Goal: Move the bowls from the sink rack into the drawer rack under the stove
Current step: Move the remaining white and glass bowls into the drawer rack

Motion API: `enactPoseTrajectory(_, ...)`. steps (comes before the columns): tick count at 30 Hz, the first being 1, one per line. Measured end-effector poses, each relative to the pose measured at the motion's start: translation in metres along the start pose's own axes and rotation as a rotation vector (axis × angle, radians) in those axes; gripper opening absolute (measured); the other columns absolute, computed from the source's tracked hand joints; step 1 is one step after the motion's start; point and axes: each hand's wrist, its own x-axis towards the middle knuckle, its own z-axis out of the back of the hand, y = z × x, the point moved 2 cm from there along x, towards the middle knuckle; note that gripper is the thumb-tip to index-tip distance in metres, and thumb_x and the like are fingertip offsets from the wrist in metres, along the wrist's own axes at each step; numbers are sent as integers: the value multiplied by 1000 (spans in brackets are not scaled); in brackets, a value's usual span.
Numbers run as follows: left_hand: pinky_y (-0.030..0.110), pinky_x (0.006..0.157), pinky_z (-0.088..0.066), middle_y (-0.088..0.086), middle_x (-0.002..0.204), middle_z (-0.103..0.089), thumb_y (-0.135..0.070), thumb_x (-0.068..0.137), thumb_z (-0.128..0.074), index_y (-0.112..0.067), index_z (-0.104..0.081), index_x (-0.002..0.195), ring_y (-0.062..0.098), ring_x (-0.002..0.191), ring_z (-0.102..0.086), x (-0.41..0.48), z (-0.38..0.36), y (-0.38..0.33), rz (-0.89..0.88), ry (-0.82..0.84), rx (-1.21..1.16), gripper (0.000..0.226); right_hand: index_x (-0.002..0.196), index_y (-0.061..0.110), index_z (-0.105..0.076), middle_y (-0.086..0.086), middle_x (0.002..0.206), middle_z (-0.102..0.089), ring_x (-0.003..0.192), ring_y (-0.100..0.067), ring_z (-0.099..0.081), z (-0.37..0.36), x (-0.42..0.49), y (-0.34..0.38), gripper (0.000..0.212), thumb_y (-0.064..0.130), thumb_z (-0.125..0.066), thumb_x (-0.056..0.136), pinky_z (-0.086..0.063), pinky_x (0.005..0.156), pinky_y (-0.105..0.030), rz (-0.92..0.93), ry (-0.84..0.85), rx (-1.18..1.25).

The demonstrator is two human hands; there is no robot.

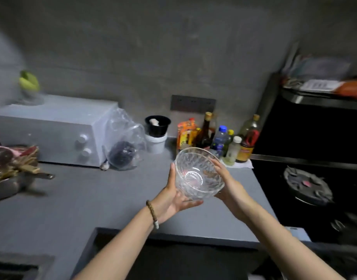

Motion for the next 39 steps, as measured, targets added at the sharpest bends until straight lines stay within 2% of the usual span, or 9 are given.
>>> enactPoseTrajectory(6, 36, 74, -58, 8, 102, -74, -76, 62, -31, -21, -55, 112, 24, 91, -71, 57, -143, 97, 93, 117, -120, 78, 124, 45, -49, 17, 138, -47, 127, -9, -47, 166, -64, -16, 34, 50, -41, 92, -37, 110, -43, 12, -129, -130)
enactPoseTrajectory(10, 34, 77, -58, 12, 113, -70, -77, 63, -33, -17, -49, 126, 25, 97, -69, 85, -217, 151, 149, 236, -162, 89, 140, 34, -34, 15, 146, -39, 133, -6, -40, 255, -99, -24, 73, 71, -43, 78, -28, 115, -42, -78, -169, -276)
enactPoseTrajectory(16, 37, 82, -56, 13, 123, -64, -77, 65, -34, -27, -39, 136, 30, 106, -65, 129, -286, 204, 234, 341, -123, 87, 146, 34, -11, 15, 152, -16, 139, -2, -16, 338, -138, -36, 78, 60, -45, 81, -15, 116, -30, -34, -375, -388)
enactPoseTrajectory(19, 40, 87, -54, 12, 126, -62, -77, 65, -36, -29, -36, 138, 31, 109, -64, 151, -307, 224, 265, 361, -84, 88, 142, 42, -20, 24, 151, -14, 141, 7, -1, 361, -150, -32, 70, 58, -45, 80, -6, 116, -26, 120, -427, -596)
enactPoseTrajectory(23, 41, 92, -52, 14, 126, -62, -79, 70, -30, -23, -41, 136, 30, 112, -62, 176, -332, 242, 285, 403, -3, 88, 122, 38, -56, 37, 124, -45, 119, 34, -18, 384, -154, -32, 38, 42, -59, 85, -6, 109, -3, 118, -283, -734)
enactPoseTrajectory(28, 35, 86, -55, 13, 113, -70, -74, 80, -19, -15, -48, 129, 25, 103, -67, 200, -356, 266, 315, 415, 82, 82, 112, 32, -68, 16, 114, -68, 111, 7, -57, 420, -149, -57, 36, 48, -62, 81, -45, 101, -27, 24, -232, -842)
enactPoseTrajectory(32, 43, 92, -51, 15, 118, -67, -78, 76, -28, -18, -38, 137, 27, 107, -65, 220, -371, 296, 334, 331, 59, 86, 110, 31, -69, 15, 112, -69, 106, 11, -58, 453, -146, -73, 29, 40, -63, 84, -44, 98, -15, 17, -171, -738)
enactPoseTrajectory(35, 45, 94, -50, 10, 101, -74, -75, 75, -31, -20, -49, 121, 23, 97, -70, 231, -386, 324, 309, 237, 40, 74, 111, 30, -68, 14, 112, -69, 107, 13, -57, 484, -145, -91, 26, 34, -62, 86, -43, 97, -11, 21, -102, -685)
enactPoseTrajectory(39, 49, 99, -46, 21, 122, -63, -79, 67, -40, -17, -37, 138, 30, 112, -62, 242, -400, 367, 338, 118, -14, 95, 112, 23, -68, 16, 110, -68, 106, 12, -59, 525, -145, -123, 26, 26, -62, 87, -44, 96, -12, 16, -18, -598)
